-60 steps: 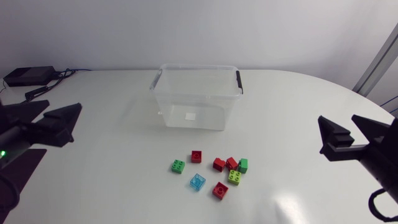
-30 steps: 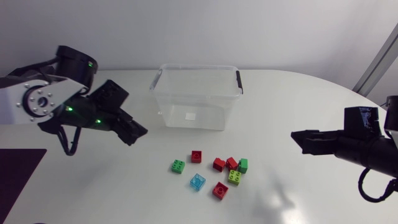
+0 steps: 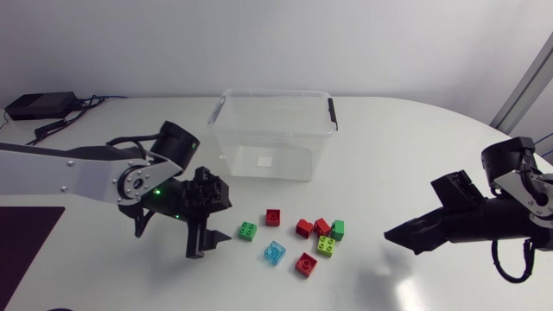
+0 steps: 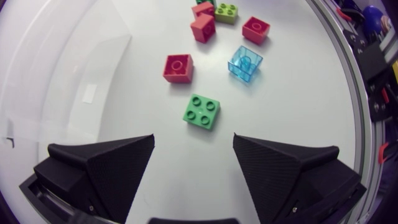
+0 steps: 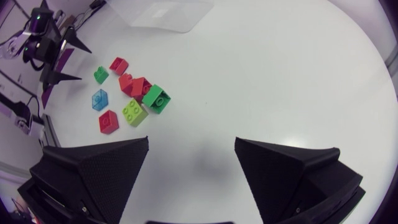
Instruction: Place the duplo bricks in the container
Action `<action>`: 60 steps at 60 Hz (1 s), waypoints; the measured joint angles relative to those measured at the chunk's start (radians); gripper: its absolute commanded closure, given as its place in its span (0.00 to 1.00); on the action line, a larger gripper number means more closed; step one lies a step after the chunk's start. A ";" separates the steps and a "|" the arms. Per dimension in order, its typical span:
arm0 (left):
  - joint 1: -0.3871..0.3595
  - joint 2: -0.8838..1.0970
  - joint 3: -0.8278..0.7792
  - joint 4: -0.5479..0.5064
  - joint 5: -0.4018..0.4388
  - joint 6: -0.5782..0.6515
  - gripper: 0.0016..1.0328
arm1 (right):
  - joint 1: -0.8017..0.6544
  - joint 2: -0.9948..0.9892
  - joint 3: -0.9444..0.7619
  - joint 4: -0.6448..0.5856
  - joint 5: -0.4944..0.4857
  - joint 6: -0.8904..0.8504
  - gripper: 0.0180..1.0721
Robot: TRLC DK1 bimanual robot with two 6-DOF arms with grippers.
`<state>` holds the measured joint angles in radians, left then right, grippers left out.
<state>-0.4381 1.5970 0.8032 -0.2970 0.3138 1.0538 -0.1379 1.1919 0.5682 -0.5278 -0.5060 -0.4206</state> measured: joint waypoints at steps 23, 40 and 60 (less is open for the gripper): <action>-0.056 0.203 0.124 0.000 0.031 0.127 0.22 | 0.218 0.094 0.031 0.102 0.023 -0.166 0.05; -0.072 0.266 0.180 -0.052 0.051 0.198 0.64 | 0.315 0.306 0.134 0.143 0.051 -0.224 0.05; -0.076 0.289 0.281 -0.370 0.071 0.237 0.73 | 0.375 0.424 0.185 0.200 0.118 -0.288 0.19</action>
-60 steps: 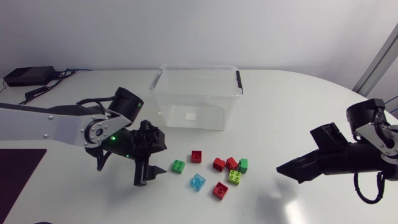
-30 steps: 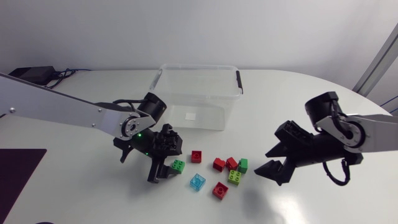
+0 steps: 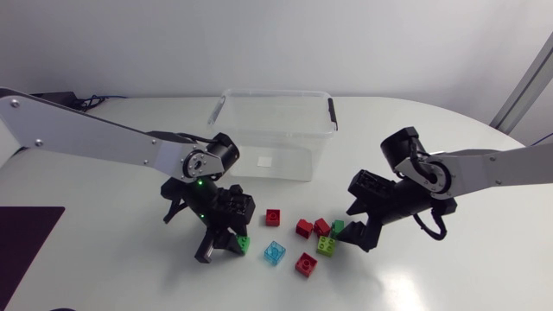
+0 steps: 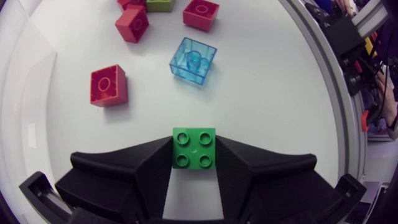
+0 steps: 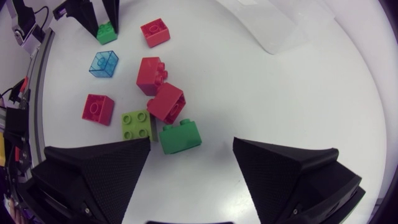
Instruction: Place the duplo bricks in the container
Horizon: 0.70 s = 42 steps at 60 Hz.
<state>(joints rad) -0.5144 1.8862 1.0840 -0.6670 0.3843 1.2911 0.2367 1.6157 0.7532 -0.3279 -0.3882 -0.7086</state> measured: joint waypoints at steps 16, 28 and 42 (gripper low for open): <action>0.053 -0.130 0.089 -0.155 0.055 0.014 0.73 | 0.042 0.069 0.000 0.047 0.023 -0.026 0.62; 0.134 -0.273 0.325 -0.148 0.110 -0.088 0.72 | 0.042 0.058 0.000 0.034 0.027 -0.026 0.72; 0.187 -0.215 0.443 0.163 0.109 -0.343 0.70 | 0.037 -0.116 0.045 -0.119 0.053 -0.007 0.72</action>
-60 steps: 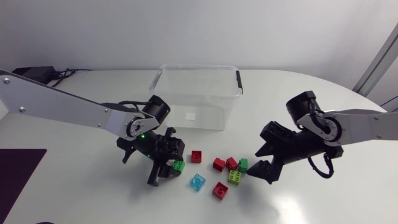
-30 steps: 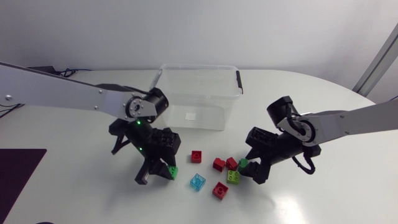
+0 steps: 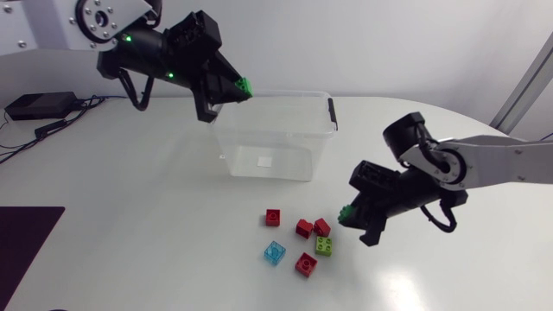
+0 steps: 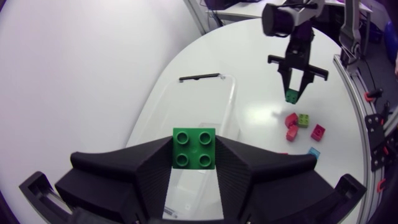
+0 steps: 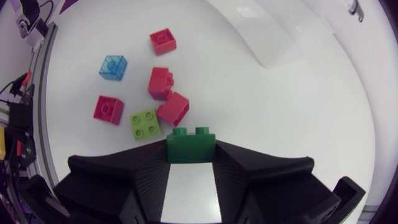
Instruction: Place the duplo bricks in the container
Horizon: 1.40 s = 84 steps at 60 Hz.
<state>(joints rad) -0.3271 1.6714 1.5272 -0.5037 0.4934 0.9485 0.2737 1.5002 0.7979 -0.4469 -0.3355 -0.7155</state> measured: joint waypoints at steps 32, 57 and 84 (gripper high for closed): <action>0.002 0.273 0.102 0.229 -0.214 -0.273 0.05 | 0.071 -0.011 0.420 -0.093 0.053 0.185 0.72; -0.153 -0.243 -0.391 0.243 -0.191 -0.258 0.05 | 0.079 0.311 0.754 0.003 0.126 0.249 0.35; -0.233 0.010 -0.546 0.217 -0.181 -0.006 0.05 | 0.078 0.221 0.654 0.037 0.137 0.253 0.05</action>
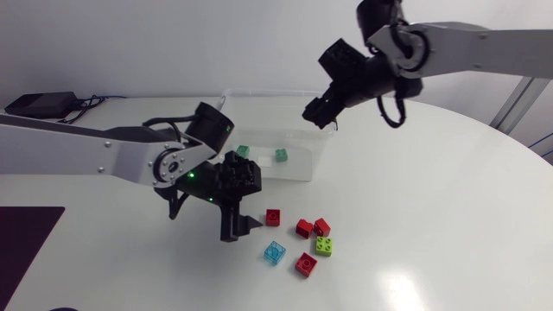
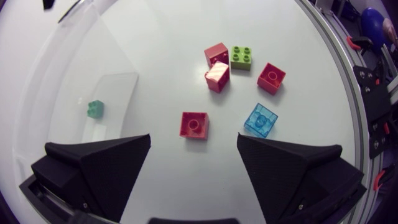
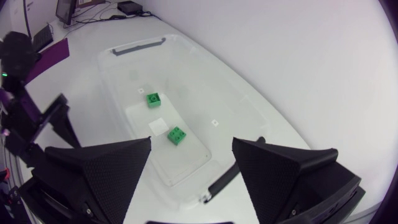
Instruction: Place the duplo bricks in the container
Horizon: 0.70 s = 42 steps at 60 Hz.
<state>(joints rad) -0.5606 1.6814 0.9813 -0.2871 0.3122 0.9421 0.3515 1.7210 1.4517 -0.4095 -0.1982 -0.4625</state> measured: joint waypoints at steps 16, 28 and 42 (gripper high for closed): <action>-0.032 0.178 0.096 0.001 0.000 0.046 0.05 | 0.001 -0.435 -0.464 -0.044 -0.016 0.000 0.05; -0.034 0.284 0.242 -0.056 -0.008 0.053 0.08 | 0.009 -0.477 -0.646 -0.077 -0.033 0.015 0.05; -0.034 0.400 0.459 -0.334 -0.006 0.064 0.41 | 0.045 -0.391 -0.687 -0.050 -0.004 0.051 0.05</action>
<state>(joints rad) -0.5949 2.0811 1.4403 -0.6212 0.3061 1.0058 0.3965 1.3300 0.7643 -0.4591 -0.2024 -0.4114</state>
